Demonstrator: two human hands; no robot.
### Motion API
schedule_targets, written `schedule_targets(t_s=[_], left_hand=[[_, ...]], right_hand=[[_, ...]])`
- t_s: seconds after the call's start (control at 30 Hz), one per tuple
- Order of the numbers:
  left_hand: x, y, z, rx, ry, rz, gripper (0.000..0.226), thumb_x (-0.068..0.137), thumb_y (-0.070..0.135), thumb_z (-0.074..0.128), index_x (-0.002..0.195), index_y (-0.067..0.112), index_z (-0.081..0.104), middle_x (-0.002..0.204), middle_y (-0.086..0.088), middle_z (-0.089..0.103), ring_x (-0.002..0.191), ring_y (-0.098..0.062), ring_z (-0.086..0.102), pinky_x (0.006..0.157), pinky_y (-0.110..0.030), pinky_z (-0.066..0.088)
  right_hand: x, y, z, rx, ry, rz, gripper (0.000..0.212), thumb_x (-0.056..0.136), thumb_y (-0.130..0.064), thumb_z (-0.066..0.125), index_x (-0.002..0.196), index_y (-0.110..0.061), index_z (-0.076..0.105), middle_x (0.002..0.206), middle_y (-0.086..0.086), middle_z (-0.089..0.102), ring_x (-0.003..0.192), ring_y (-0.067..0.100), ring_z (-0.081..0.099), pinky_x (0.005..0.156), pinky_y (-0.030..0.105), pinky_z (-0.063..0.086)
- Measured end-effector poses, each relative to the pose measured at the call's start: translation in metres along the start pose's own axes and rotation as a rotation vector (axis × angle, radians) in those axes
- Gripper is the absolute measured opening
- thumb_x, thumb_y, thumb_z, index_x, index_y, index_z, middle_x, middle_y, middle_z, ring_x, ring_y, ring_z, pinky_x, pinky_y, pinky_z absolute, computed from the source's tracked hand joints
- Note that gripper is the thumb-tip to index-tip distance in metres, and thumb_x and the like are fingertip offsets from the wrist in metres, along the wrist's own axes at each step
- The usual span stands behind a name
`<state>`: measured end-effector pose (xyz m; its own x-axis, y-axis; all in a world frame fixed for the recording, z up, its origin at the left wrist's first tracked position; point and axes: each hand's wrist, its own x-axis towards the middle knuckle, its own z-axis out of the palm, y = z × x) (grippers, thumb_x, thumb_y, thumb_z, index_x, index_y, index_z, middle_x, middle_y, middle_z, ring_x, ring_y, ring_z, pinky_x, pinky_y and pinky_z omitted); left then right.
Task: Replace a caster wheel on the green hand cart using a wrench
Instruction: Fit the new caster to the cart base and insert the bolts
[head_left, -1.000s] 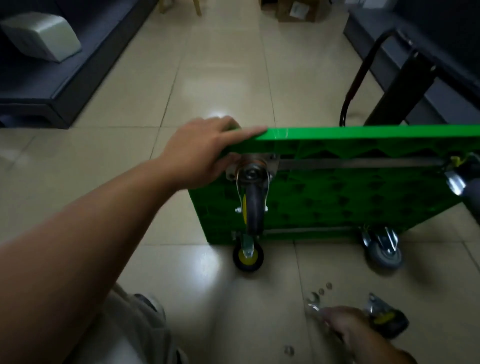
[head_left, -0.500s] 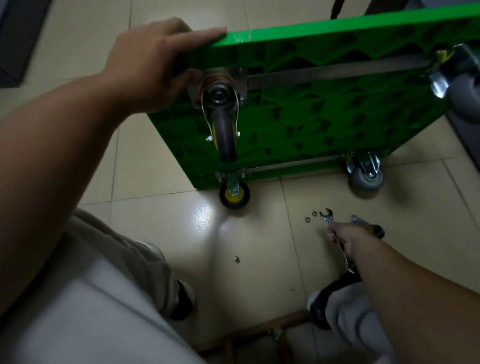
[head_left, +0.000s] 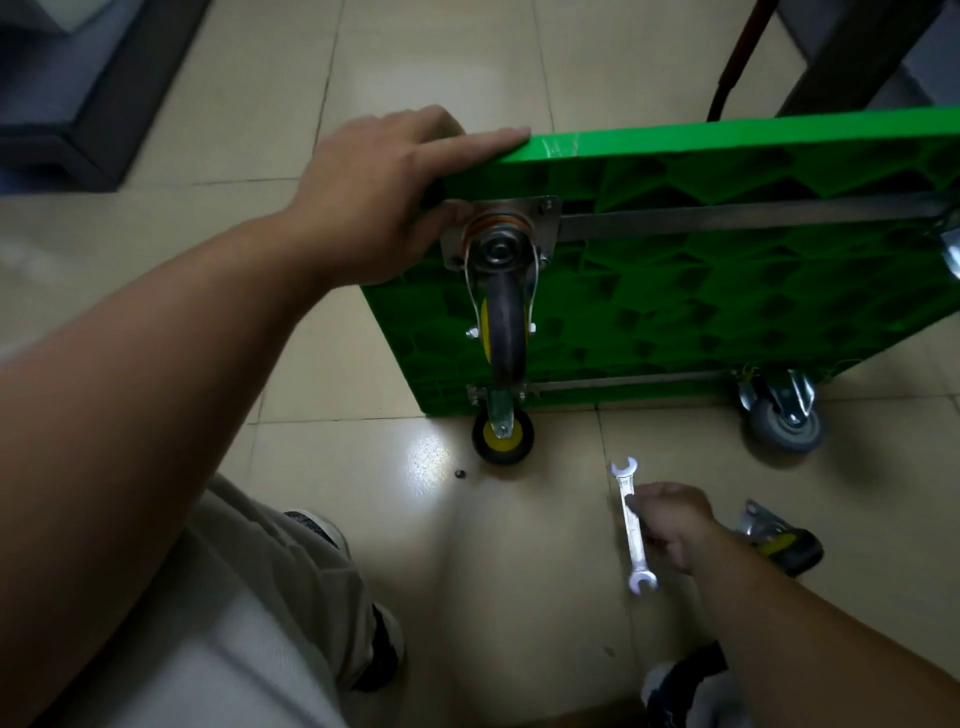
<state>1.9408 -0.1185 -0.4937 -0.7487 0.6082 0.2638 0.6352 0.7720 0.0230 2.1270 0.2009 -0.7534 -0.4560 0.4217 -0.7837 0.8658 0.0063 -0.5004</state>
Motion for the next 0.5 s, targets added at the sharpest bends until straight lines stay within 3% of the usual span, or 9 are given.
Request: schedule_targets(t_s=[0.07,0.13,0.23,0.27,0.37,0.5], left_hand=[[0.001,-0.002,0.002,0.004,-0.006,0.0,0.066,0.101,0.03,0.057,0.16,0.041,0.03,0.129,-0.014,0.059,0.104,-0.035,0.057,0.075,-0.037,0.037],[0.004,-0.005,0.004,-0.008,-0.014,-0.004,0.065,0.101,0.031,0.056,0.16,0.042,0.03,0.13,-0.012,0.059,0.105,-0.033,0.057,0.077,-0.036,0.036],[0.013,-0.013,0.005,-0.022,-0.018,-0.019,0.064,0.101,0.033,0.053,0.159,0.043,0.029,0.133,-0.01,0.058,0.108,-0.033,0.056,0.08,-0.036,0.036],[0.017,-0.015,0.006,-0.028,-0.017,-0.019,0.063,0.101,0.033,0.053,0.159,0.043,0.029,0.134,-0.01,0.058,0.11,-0.033,0.056,0.081,-0.037,0.037],[0.03,-0.022,0.01,-0.012,-0.011,-0.007,0.062,0.101,0.04,0.044,0.16,0.041,0.028,0.138,-0.012,0.056,0.116,-0.035,0.054,0.086,-0.042,0.043],[0.042,-0.032,0.015,0.024,-0.014,-0.02,0.06,0.102,0.044,0.039,0.161,0.039,0.028,0.145,-0.009,0.054,0.125,-0.034,0.053,0.094,-0.05,0.048]], right_hand=[[0.003,0.003,0.027,0.007,-0.059,0.011,0.014,0.088,0.009,0.067,0.083,-0.004,0.064,0.055,0.016,0.064,0.045,0.023,0.057,0.049,0.03,0.047],[0.006,0.009,0.057,0.021,-0.106,0.029,0.012,0.09,0.009,0.065,0.087,-0.003,0.062,0.06,0.019,0.067,0.049,0.026,0.058,0.05,0.035,0.051],[0.011,0.022,0.099,0.028,-0.104,0.037,0.013,0.091,0.005,0.063,0.09,-0.008,0.063,0.092,0.026,0.071,0.078,0.038,0.071,0.077,0.051,0.061],[0.012,0.026,0.109,-0.008,-0.081,0.013,0.015,0.09,0.002,0.066,0.085,-0.011,0.063,0.094,0.024,0.071,0.083,0.04,0.072,0.08,0.053,0.061],[0.015,0.037,0.127,-0.127,-0.049,-0.064,0.019,0.088,-0.009,0.074,0.075,-0.019,0.064,0.083,0.012,0.072,0.076,0.03,0.072,0.076,0.051,0.062],[0.027,0.044,0.134,-0.227,-0.052,-0.121,0.009,0.088,-0.015,0.074,0.083,-0.017,0.068,0.082,0.004,0.072,0.073,0.021,0.069,0.073,0.039,0.061]])
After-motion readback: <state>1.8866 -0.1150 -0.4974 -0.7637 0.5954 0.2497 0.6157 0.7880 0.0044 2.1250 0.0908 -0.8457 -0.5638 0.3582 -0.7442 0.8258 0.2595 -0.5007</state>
